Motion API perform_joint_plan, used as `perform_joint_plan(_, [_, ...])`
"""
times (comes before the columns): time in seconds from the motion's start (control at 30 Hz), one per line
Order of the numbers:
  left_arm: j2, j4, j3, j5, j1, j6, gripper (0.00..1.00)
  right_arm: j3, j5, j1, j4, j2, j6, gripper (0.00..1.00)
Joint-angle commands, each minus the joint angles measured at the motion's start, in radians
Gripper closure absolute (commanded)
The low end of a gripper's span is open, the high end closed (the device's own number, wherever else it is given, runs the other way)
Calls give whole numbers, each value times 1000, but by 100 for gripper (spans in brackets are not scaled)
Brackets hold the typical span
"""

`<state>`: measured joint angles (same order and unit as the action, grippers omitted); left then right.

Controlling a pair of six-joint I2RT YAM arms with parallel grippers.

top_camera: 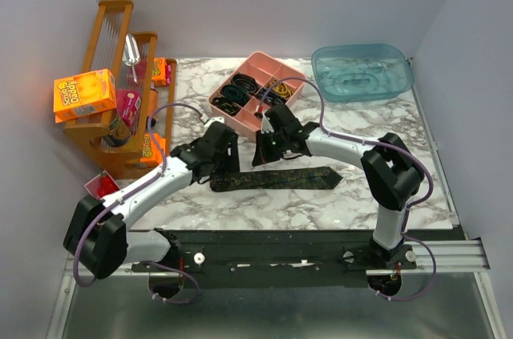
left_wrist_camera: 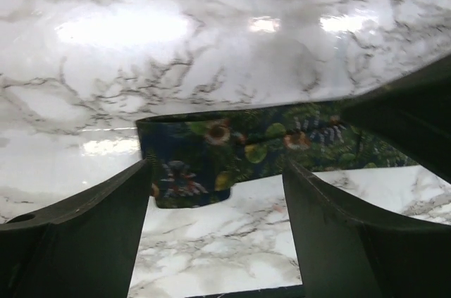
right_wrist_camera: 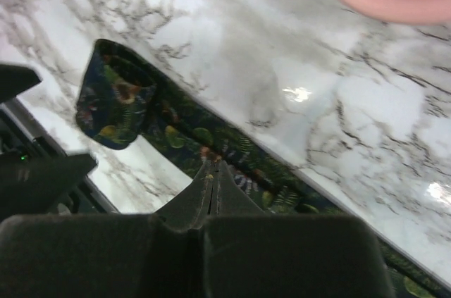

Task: Roll the ties
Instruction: Roll the tie at the center of the board.

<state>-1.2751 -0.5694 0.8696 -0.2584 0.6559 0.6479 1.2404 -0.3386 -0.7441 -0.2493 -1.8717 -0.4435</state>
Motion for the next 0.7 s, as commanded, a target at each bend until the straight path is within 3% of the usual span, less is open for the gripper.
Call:
perform_joint_plan(0.0, [111, 127, -118, 247, -169, 7, 13, 73, -46, -41, 4, 8, 20, 99])
perform_joint_plan(0.33, [272, 331, -383, 729, -566, 82, 11, 209, -89, -135, -21, -90, 22, 99])
perform_joint_plan(0.43, [275, 393, -435, 791, -628, 104, 10, 249, -91, -158, -28, -134, 20, 99])
perform_joint_plan(0.67, [270, 413, -449, 812, -641, 107, 10, 287, -85, -172, -36, -207, 20, 99])
